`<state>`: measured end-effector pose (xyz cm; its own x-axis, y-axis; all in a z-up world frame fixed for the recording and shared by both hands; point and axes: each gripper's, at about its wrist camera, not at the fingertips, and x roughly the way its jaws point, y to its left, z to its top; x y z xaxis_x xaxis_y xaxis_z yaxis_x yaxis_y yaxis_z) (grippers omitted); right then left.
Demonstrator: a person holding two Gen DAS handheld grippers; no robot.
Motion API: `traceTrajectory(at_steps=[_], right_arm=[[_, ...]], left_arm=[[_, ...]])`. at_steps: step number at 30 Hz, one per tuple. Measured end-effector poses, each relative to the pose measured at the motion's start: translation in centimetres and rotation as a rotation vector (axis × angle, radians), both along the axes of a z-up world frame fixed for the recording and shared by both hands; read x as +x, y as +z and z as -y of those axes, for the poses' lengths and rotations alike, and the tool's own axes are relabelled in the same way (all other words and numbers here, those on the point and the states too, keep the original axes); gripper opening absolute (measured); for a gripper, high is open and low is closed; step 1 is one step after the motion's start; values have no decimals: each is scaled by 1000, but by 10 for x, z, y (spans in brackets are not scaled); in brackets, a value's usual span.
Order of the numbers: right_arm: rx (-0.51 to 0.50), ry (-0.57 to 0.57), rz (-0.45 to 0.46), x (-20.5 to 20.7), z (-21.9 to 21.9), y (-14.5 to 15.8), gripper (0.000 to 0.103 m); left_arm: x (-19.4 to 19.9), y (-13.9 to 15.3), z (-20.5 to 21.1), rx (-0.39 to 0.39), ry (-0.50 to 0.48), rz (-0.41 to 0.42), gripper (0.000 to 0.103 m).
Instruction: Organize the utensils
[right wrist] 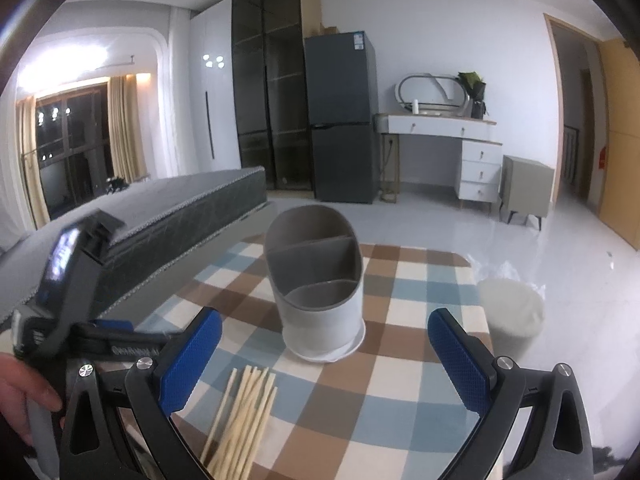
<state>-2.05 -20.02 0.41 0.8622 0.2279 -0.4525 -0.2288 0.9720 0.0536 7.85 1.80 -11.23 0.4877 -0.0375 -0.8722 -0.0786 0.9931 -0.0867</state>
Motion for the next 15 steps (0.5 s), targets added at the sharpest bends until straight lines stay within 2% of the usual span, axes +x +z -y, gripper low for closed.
traceTrajectory(at_steps=[5, 12, 13, 15], right_arm=[[-45, 2, -70, 20, -4, -15, 103], [-94, 24, -166, 39, -5, -35, 103], [-94, 26, -177, 40, -4, -36, 103], [-79, 30, -193, 43, -1, -39, 103]], left_arm=[[13, -39, 7, 15, -28, -165, 99], [23, -62, 16, 37, -45, -291, 90], [23, -63, 17, 42, -43, -299, 87], [22, -61, 19, 62, -48, -299, 86]])
